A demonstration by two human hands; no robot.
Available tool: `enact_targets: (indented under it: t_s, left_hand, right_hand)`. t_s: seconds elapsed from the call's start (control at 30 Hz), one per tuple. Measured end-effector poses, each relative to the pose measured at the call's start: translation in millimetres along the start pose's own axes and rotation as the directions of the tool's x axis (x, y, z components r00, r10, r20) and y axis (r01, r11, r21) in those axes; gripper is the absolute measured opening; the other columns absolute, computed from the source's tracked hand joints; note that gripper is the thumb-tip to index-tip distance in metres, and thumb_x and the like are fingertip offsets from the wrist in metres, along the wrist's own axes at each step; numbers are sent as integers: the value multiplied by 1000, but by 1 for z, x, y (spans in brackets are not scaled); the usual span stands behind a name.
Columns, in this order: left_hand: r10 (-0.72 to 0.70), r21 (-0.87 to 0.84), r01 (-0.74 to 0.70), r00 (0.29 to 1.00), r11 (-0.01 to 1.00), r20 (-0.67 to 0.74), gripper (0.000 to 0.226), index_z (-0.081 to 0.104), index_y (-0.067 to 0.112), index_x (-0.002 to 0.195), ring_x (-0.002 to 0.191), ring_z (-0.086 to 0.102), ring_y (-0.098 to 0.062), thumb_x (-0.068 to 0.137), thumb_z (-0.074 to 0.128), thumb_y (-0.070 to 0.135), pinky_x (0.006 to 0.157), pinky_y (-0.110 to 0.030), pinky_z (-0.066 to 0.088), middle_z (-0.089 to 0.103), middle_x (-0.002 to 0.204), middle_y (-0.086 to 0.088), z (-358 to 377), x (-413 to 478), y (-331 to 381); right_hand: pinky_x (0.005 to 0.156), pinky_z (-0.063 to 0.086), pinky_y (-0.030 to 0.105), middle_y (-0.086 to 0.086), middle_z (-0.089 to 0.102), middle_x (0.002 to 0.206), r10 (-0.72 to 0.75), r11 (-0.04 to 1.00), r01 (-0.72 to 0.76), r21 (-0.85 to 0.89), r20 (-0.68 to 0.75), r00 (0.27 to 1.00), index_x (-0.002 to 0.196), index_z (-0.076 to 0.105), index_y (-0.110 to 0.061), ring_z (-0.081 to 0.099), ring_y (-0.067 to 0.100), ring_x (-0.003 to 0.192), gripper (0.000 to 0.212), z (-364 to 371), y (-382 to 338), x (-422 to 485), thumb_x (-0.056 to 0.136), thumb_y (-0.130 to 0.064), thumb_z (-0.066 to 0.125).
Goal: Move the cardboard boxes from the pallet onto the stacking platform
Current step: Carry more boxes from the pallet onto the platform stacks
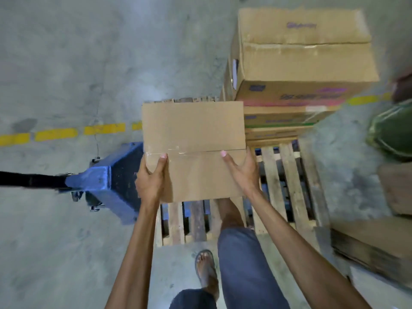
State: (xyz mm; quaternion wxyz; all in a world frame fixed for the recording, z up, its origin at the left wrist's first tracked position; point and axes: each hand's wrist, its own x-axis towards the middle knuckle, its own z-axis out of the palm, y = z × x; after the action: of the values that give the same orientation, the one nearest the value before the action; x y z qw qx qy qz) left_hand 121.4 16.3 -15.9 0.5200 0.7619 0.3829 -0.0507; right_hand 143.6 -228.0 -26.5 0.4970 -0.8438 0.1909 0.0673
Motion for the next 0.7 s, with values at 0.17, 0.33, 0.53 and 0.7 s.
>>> enact_targets:
  t_s: [0.17, 0.33, 0.53, 0.7]
  left_hand:
    - [174, -19, -173, 975, 985, 139, 74, 57, 30, 139, 123, 61, -30, 80, 58, 74, 105, -43, 47, 68, 132, -6, -6, -173, 39]
    - [405, -121, -390, 825, 913, 393, 69, 58, 35, 137, 121, 62, -23, 81, 58, 74, 101, -39, 49, 69, 130, 3, 55, -305, 102]
    - [592, -273, -575, 489, 771, 641, 57, 63, 36, 129, 114, 66, -21, 85, 60, 72, 101, -42, 51, 71, 121, 7, 148, -491, 183]
    - [646, -331, -729, 197, 599, 737, 83, 64, 28, 131, 117, 65, -31, 73, 49, 87, 102, -45, 50, 72, 124, -6, 224, -647, 226]
  right_hand:
    - [98, 48, 34, 0, 69, 129, -85, 989, 50, -141, -252, 964, 138, 55, -25, 62, 28, 120, 76, -160, -10, -138, 81, -74, 63]
    - [95, 47, 33, 1, 73, 121, -99, 977, -23, -211, -551, 828, 140, 52, -26, 65, 28, 116, 83, -328, -2, -230, 79, -83, 54]
    - [91, 52, 33, -5, 72, 124, -87, 987, -63, -145, -831, 550, 138, 57, -30, 65, 23, 116, 72, -511, 21, -363, 84, -77, 57]
    - [72, 42, 28, -13, 68, 87, 6, 979, -197, -50, -962, 272, 116, 65, -24, 62, 11, 79, 64, -632, 61, -458, 85, -78, 54]
